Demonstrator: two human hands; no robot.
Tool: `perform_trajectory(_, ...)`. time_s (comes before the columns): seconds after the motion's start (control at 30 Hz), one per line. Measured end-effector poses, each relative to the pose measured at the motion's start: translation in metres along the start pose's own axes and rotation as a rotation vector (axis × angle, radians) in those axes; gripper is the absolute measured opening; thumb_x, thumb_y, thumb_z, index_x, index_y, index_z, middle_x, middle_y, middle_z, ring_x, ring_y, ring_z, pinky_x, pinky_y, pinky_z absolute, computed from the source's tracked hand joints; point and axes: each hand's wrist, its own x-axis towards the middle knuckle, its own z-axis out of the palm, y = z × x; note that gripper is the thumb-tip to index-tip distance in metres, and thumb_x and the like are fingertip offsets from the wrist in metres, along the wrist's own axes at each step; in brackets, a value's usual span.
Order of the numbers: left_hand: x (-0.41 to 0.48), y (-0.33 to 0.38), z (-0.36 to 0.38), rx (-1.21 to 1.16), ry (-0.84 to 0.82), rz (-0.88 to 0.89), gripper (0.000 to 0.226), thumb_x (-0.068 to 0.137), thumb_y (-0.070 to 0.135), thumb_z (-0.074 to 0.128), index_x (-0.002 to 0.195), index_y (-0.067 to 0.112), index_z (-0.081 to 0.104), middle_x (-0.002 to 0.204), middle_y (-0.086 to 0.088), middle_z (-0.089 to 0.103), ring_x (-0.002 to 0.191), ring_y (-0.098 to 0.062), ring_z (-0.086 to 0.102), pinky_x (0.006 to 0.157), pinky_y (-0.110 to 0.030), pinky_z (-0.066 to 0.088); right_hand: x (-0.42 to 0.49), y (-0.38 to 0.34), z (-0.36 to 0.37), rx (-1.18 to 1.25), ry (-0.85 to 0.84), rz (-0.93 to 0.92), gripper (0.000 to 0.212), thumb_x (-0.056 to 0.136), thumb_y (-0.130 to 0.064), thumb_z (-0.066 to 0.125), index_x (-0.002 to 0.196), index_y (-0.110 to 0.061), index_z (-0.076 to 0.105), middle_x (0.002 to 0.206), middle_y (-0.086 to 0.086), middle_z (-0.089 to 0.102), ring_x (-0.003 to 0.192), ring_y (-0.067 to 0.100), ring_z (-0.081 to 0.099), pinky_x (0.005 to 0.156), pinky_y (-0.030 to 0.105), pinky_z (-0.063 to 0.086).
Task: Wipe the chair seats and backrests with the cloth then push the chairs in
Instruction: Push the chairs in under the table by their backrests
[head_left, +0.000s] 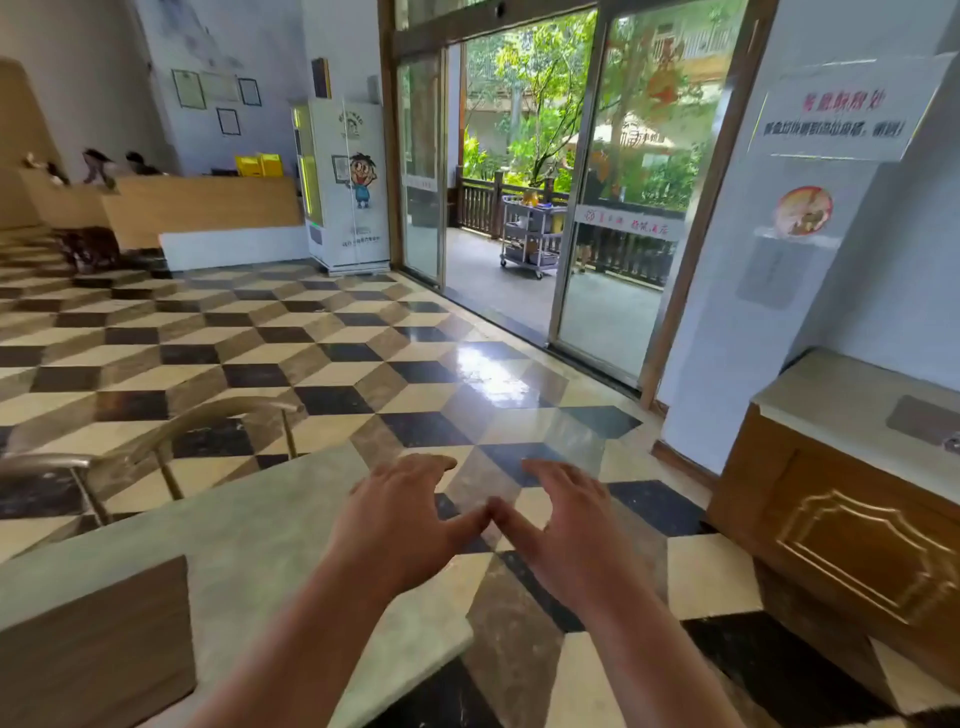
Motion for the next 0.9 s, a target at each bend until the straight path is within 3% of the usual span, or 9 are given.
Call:
perform_trajectory(0.2, 0.091, 0.119, 0.007, 0.005, 0.107, 0.029, 0.114, 0.062, 0.113, 0.018, 0.148, 0.046, 0.05, 0.156, 0.017, 0.054, 0.138, -0.016, 0.056, 0.107, -0.04, 0.051, 0.073, 0.083, -0.108, 0.12, 0.079, 0.056, 0.097, 0.065, -0.103, 0.024, 0.144, -0.049, 0.038, 0.155, -0.017, 0.044, 0.143, 0.013, 0.038, 0.112, 0.045, 0.046)
perform_trajectory(0.37, 0.152, 0.172, 0.026, -0.042, 0.148, 0.027, 0.109, 0.065, 0.112, 0.024, 0.151, 0.048, 0.045, 0.16, 0.018, 0.049, 0.144, -0.017, 0.051, 0.111, -0.047, 0.048, 0.127, 0.139, -0.137, 0.132, 0.116, 0.066, 0.091, 0.063, -0.105, 0.02, 0.14, -0.058, 0.028, 0.157, -0.02, 0.041, 0.143, 0.013, 0.041, 0.113, 0.044, 0.044)
perform_trajectory(0.57, 0.226, 0.189, 0.07, -0.075, 0.12, 0.027, 0.108, 0.065, 0.112, 0.025, 0.153, 0.05, 0.04, 0.163, 0.021, 0.043, 0.147, -0.015, 0.046, 0.114, -0.044, 0.045, 0.195, 0.191, -0.124, 0.165, 0.059, 0.08, 0.104, 0.058, -0.108, 0.017, 0.146, -0.054, 0.03, 0.158, -0.02, 0.039, 0.144, 0.011, 0.036, 0.114, 0.043, 0.042)
perform_trajectory(0.77, 0.336, 0.178, 0.117, -0.126, 0.094, 0.028, 0.102, 0.069, 0.106, 0.027, 0.154, 0.051, 0.035, 0.166, 0.021, 0.038, 0.151, -0.016, 0.041, 0.117, -0.046, 0.042, 0.296, 0.239, -0.103, 0.115, 0.044, 0.093, 0.089, 0.07, -0.101, 0.03, 0.146, -0.055, 0.027, 0.157, -0.023, 0.037, 0.143, 0.008, 0.037, 0.11, 0.039, 0.044)
perform_trajectory(0.9, 0.422, 0.186, 0.131, -0.183, 0.083, 0.057, 0.104, 0.065, 0.106, 0.025, 0.153, 0.051, 0.036, 0.165, 0.02, 0.04, 0.149, -0.017, 0.044, 0.116, -0.045, 0.043, 0.366, 0.27, -0.117, 0.051, 0.04, 0.14, 0.101, 0.061, -0.106, 0.021, 0.147, -0.054, 0.025, 0.157, -0.024, 0.036, 0.141, 0.006, 0.037, 0.109, 0.038, 0.046)
